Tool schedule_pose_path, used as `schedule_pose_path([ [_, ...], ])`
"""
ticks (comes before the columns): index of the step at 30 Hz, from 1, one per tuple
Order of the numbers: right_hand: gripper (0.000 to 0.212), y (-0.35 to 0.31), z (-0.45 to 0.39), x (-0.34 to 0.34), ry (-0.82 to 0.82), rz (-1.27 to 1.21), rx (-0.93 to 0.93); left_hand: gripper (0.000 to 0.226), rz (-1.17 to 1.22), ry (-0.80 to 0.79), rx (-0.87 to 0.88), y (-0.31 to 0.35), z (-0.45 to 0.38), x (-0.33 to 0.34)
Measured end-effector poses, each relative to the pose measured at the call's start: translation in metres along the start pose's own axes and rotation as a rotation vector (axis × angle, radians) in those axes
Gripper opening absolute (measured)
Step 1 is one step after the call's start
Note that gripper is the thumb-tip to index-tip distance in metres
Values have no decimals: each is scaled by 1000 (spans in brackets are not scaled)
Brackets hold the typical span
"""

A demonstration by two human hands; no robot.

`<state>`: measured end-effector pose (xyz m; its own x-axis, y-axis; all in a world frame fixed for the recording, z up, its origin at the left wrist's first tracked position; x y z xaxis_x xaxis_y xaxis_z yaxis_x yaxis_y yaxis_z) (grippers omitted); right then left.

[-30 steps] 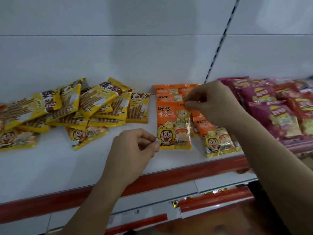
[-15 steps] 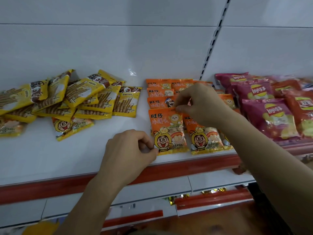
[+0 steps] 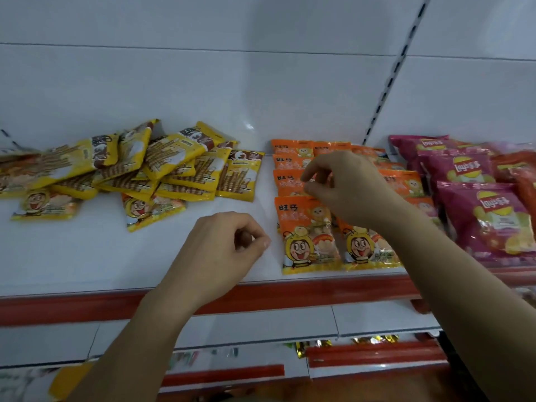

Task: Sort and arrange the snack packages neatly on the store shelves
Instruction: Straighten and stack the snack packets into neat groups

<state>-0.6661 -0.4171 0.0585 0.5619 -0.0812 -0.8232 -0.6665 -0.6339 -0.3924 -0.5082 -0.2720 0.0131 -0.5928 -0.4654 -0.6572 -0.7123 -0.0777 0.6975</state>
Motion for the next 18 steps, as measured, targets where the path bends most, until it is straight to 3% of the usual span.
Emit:
schedule_pose_path([
  [6, 24, -61, -8, 39, 24, -117, -70, 11, -141, 308, 79, -41, -11, -65],
  [13, 34, -141, -22, 94, 41, -208, -40, 8, -223, 384, 48, -104, -3, -132],
  [18, 54, -153, -41, 109, 173, -113, 277, 7, -227, 414, 17, -151, -9, -177],
])
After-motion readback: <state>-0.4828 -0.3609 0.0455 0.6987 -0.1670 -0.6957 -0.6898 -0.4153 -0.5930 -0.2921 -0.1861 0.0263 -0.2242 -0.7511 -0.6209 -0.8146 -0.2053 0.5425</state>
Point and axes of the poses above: each hand's wrist, its own z-axis away from the middle knuckle, its own x-axis out of the palm, y = z × x, the point moved 5 cm from there along -z, towards the middle knuckle, and after that the axes turned 15 degrees about y, right-handed, at the moved point
